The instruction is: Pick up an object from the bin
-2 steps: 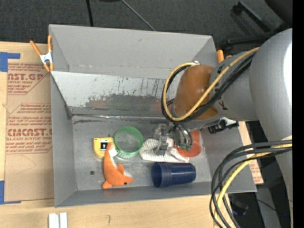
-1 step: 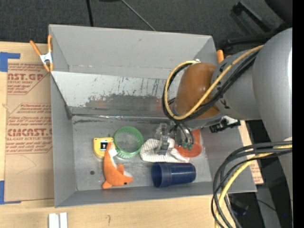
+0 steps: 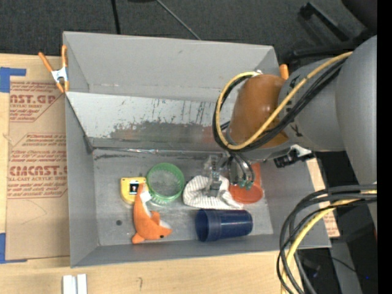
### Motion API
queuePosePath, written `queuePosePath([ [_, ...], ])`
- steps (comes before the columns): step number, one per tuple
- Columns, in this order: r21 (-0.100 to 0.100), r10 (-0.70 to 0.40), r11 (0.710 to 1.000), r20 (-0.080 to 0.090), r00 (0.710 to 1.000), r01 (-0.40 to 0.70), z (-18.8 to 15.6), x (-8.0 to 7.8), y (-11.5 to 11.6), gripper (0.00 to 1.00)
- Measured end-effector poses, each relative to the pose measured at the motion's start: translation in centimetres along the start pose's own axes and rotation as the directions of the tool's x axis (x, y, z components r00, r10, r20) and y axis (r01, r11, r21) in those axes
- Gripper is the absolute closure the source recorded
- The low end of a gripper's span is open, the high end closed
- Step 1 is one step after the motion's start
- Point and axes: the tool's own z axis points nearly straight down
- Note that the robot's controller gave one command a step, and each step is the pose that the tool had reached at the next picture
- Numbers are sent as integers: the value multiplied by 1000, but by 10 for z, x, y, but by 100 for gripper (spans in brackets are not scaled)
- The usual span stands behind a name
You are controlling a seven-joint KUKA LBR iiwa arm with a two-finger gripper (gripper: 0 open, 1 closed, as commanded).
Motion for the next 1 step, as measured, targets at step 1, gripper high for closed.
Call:
queuePosePath([
  [1,-1,0,1000,8,1000,0,-22,-2,0,100],
])
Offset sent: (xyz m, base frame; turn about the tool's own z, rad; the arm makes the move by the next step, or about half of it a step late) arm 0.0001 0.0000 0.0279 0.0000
